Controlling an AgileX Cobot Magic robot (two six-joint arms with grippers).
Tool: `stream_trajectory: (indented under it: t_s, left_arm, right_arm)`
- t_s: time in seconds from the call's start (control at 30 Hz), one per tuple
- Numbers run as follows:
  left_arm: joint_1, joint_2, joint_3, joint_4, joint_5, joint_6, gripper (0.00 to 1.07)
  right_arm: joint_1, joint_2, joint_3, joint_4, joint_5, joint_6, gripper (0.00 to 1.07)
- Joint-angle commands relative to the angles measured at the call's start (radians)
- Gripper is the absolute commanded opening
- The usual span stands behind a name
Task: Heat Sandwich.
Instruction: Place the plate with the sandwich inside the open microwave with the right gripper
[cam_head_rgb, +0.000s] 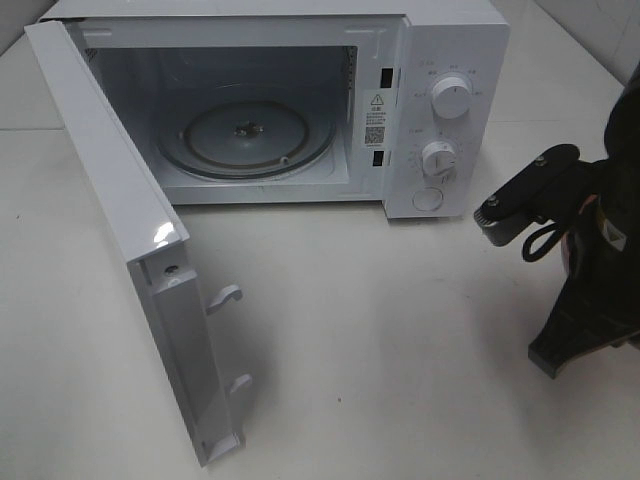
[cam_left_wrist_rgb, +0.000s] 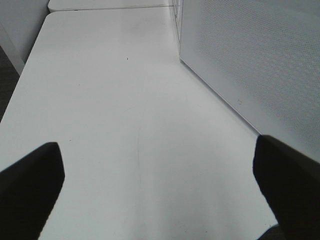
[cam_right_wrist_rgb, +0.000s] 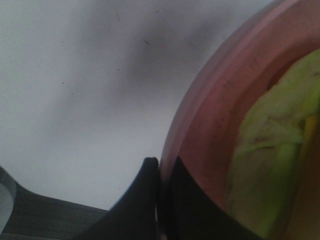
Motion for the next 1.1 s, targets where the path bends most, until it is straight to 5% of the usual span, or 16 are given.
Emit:
stream_trajectory:
  t_s: [0.03, 1.1]
  left_arm:
    - [0.001, -0.029, 0.004, -0.004, -0.012, -0.003, 0.98]
    - [0.001, -0.029, 0.004, -0.004, -0.012, -0.003, 0.98]
  right_arm:
    - [0.051, -0.012, 0.004, -0.02, 0.033, 0.008, 0.0]
    - [0.409, -0.012, 0.004, -0.028, 0.034, -0.088, 0.0]
